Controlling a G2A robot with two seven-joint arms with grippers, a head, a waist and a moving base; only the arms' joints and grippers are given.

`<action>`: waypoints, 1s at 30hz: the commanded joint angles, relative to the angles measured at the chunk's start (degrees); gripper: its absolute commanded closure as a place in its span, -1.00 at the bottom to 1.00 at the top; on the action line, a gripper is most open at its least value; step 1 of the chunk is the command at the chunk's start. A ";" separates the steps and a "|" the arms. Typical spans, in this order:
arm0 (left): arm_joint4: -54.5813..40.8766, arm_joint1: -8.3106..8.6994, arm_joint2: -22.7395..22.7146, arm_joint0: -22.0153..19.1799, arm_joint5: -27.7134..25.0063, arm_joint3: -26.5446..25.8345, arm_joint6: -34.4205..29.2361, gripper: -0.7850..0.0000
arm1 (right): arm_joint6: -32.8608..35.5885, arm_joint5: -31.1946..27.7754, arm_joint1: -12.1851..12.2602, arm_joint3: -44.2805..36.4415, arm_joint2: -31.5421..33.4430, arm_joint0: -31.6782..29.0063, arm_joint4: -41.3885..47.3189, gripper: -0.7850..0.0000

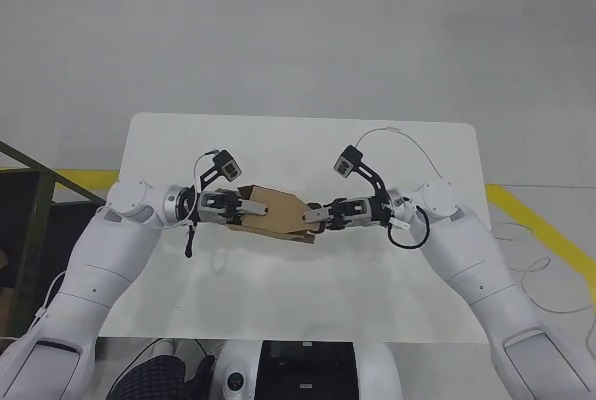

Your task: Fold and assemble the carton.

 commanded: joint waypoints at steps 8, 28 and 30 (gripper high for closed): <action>3.61 -0.06 -0.12 0.14 -2.28 0.24 1.80 1.00 | -0.02 0.23 0.17 -1.84 1.78 -0.78 2.29 -1.00; 10.95 -0.84 2.52 -0.49 -5.65 -0.42 6.31 1.00 | -1.63 1.69 -0.90 -6.22 0.55 0.05 4.31 -1.00; 10.68 -0.96 2.77 -0.58 -5.57 -0.55 6.33 1.00 | -1.97 1.55 -1.19 -6.08 -0.02 0.43 4.31 -1.00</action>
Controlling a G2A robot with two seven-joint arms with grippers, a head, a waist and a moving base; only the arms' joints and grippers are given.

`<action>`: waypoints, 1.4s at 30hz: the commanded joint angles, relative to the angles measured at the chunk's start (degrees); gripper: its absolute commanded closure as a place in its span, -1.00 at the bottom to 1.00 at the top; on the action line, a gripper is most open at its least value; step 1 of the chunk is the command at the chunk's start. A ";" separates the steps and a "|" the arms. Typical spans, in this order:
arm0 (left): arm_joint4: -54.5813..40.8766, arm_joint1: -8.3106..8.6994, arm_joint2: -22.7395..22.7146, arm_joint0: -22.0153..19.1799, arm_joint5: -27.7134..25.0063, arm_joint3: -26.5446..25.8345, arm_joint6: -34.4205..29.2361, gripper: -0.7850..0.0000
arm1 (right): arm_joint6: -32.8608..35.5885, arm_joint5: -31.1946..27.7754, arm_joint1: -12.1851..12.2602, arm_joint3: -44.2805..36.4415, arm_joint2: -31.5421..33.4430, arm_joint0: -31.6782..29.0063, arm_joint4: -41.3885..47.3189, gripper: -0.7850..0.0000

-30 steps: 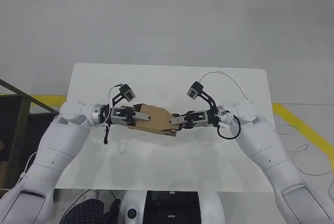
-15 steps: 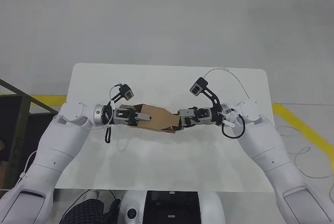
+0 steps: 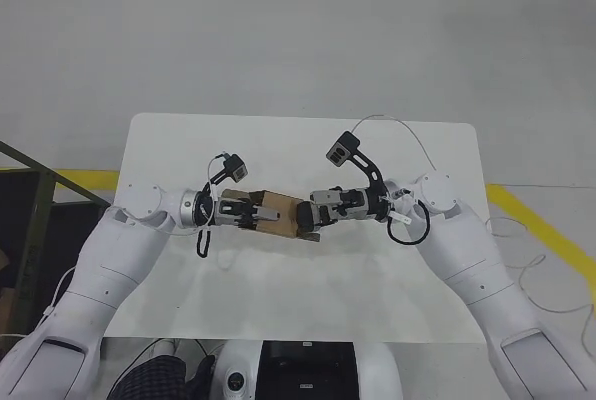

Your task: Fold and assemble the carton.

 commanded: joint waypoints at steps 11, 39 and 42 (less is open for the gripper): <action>-2.30 -0.36 0.06 -0.19 0.36 -0.01 -0.94 1.00 | -0.92 -0.60 -1.44 1.81 -2.46 1.76 -0.04 -1.00; -11.51 -0.65 -4.57 0.92 2.21 3.79 -0.18 1.00 | 2.37 -1.15 -0.31 -1.82 1.97 -3.41 1.46 -1.00; -11.81 -0.79 -4.59 0.96 2.31 3.69 0.30 1.00 | 1.94 -0.96 -0.68 -2.39 0.64 -3.56 1.16 -1.00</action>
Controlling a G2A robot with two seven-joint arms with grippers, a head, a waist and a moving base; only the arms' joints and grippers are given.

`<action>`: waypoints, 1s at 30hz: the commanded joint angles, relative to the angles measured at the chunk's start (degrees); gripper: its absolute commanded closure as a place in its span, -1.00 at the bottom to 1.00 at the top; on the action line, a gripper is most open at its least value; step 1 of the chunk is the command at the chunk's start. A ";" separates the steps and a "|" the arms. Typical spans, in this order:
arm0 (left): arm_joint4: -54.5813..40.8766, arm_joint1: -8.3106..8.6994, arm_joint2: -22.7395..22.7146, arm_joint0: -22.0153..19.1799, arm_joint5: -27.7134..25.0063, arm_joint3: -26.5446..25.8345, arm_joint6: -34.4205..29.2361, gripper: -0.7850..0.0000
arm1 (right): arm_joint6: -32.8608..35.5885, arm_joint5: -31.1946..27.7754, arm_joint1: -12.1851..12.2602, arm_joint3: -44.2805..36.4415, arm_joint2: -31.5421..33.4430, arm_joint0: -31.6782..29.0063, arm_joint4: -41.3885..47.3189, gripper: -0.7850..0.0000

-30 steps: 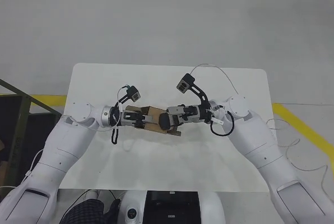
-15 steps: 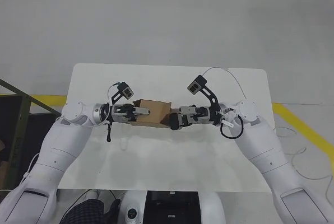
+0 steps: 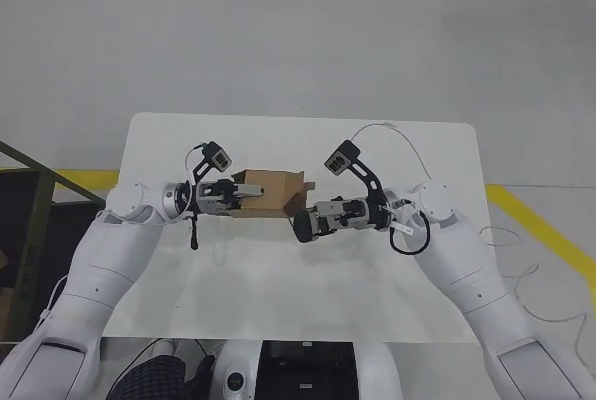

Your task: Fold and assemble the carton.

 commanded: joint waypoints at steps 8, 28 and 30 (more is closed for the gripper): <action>-0.69 -0.13 -1.01 0.03 0.19 -0.53 0.28 1.00 | -1.15 -1.08 -1.99 1.21 -4.89 1.90 0.77 -1.00; -2.22 -0.06 -2.67 1.10 2.25 0.84 -5.94 1.00 | 1.32 -5.11 -0.70 3.31 0.88 1.51 -2.70 -1.00; -2.13 0.01 -2.85 1.32 2.49 0.85 -6.89 1.00 | 1.12 -5.50 -0.86 3.31 0.46 1.90 -3.27 -1.00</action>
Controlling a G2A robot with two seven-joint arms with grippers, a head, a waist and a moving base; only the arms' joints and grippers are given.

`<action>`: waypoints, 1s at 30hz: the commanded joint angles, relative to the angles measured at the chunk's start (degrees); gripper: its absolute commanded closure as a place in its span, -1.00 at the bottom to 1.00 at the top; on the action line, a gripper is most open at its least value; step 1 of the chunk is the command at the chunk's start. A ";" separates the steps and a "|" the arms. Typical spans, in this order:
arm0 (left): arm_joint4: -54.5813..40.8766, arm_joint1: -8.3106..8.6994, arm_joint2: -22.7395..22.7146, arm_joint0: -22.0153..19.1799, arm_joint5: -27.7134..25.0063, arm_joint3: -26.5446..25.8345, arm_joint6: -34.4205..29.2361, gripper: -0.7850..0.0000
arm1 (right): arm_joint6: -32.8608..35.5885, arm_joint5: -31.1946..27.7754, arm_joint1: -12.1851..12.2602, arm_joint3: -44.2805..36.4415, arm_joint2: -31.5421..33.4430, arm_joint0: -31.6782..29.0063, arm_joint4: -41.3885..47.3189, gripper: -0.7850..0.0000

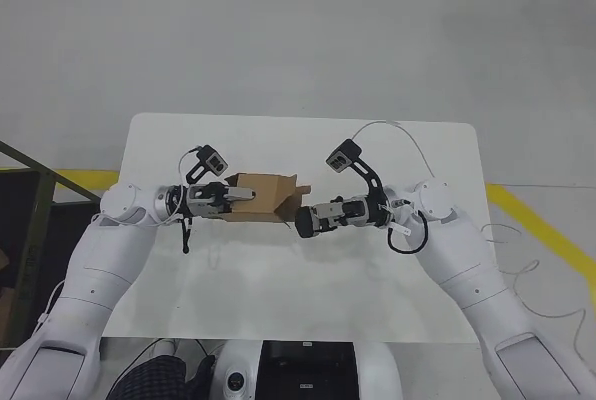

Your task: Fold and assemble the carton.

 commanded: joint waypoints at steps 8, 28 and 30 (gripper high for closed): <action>-0.51 0.11 -0.58 0.50 1.52 0.13 -2.32 1.00 | -0.26 -1.43 -0.96 -0.05 -2.00 1.60 0.37 -1.00; 0.61 0.84 0.49 1.97 3.20 -3.12 -3.62 1.00 | -3.93 -4.62 -1.68 4.35 -0.96 4.19 -1.04 -1.00; 0.79 0.94 0.82 2.16 3.19 -3.60 -3.62 1.00 | -4.32 -4.80 -1.67 4.38 -0.77 4.04 -1.26 -1.00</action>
